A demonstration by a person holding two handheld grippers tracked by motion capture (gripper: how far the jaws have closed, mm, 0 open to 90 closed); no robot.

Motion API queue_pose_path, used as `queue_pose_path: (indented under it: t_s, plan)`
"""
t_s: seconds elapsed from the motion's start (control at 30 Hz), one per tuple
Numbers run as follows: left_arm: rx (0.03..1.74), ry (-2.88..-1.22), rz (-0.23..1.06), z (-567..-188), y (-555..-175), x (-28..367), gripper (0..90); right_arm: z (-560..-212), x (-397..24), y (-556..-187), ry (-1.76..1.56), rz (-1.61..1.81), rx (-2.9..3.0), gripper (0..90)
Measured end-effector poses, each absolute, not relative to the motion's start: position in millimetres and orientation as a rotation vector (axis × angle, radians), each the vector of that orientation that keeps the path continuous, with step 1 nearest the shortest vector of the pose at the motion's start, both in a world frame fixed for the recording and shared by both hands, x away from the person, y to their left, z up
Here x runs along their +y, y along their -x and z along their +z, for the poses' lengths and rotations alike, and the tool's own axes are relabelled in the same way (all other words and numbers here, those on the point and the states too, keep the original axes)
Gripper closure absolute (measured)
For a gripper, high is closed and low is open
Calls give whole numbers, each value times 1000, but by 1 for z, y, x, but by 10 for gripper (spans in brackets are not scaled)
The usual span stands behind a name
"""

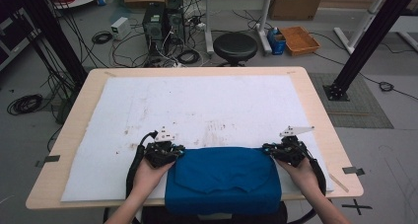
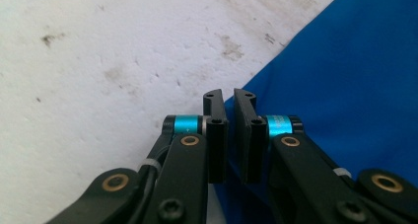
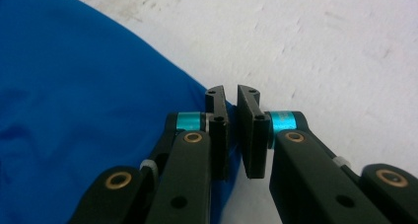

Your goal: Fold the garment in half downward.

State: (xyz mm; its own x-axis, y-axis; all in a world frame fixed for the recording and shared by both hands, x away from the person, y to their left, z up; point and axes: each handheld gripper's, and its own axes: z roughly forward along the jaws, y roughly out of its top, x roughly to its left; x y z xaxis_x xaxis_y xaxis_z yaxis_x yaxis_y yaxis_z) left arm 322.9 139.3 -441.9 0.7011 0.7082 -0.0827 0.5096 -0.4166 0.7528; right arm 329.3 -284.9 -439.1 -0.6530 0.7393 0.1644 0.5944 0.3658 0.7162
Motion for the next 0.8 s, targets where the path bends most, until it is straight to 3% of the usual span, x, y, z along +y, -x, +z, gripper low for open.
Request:
queue_pose_path:
  t_s: [0.27, 0.8]
  plan:
    - [891, -2100, 411, -427, -352, 140, 845, -422, -282, -360, -1158, 1165, 2391, 842]
    - [903, -2128, 433, -426, -427, 140, 844, -415, -271, -433, -1160, 1091, 2352, 842]
